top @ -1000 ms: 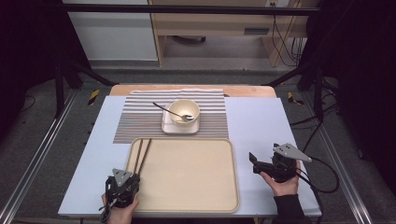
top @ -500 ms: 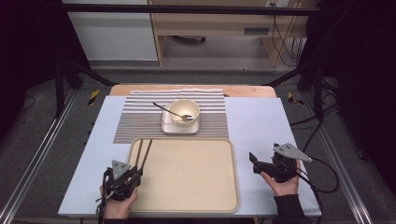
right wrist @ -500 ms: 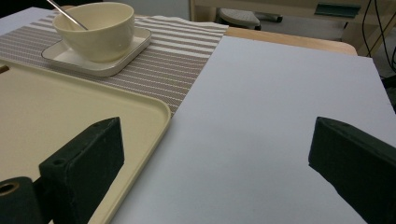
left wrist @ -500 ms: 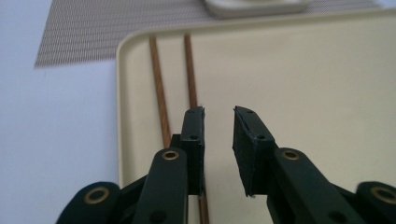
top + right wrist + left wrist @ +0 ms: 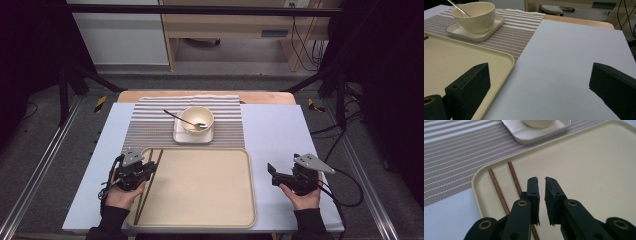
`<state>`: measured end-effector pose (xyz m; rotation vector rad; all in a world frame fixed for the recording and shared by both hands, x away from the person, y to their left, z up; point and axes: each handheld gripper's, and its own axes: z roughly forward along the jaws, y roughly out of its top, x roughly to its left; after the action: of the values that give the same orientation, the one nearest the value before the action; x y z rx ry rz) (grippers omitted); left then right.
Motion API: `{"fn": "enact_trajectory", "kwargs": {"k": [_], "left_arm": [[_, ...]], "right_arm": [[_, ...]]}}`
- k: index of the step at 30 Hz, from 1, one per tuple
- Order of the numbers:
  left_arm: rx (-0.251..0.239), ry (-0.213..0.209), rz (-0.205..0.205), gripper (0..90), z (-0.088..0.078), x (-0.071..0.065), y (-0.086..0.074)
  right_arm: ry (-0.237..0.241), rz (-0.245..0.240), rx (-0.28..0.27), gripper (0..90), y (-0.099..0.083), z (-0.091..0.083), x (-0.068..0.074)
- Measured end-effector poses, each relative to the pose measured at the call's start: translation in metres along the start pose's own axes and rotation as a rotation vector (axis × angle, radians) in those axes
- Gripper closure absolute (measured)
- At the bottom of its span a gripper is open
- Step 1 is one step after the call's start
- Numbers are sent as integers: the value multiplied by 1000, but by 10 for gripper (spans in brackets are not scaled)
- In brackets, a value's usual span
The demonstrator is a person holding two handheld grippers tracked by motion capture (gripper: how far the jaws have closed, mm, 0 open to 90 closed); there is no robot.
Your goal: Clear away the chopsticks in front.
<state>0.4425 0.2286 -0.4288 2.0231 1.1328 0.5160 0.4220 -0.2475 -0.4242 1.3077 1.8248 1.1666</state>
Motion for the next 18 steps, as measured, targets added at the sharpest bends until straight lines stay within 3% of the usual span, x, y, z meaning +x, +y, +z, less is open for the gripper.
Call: {"fn": "enact_trajectory", "kwargs": {"k": [4, 9, 13, 18], "left_arm": [[10, -37, 34, 864, 12, 7, -13], [41, -71, 69, 896, 26, 11, -16], [63, -67, 116, 896, 34, 6, -17], [94, -54, 107, 896, 40, 10, -20]], "right_arm": [[-3, -3, 8, 38, -1, 2, 0], [-2, -11, 19, 38, -2, 4, 1], [-5, -16, 21, 39, -2, 5, 1], [-3, -24, 29, 39, -3, 7, 2]]}}
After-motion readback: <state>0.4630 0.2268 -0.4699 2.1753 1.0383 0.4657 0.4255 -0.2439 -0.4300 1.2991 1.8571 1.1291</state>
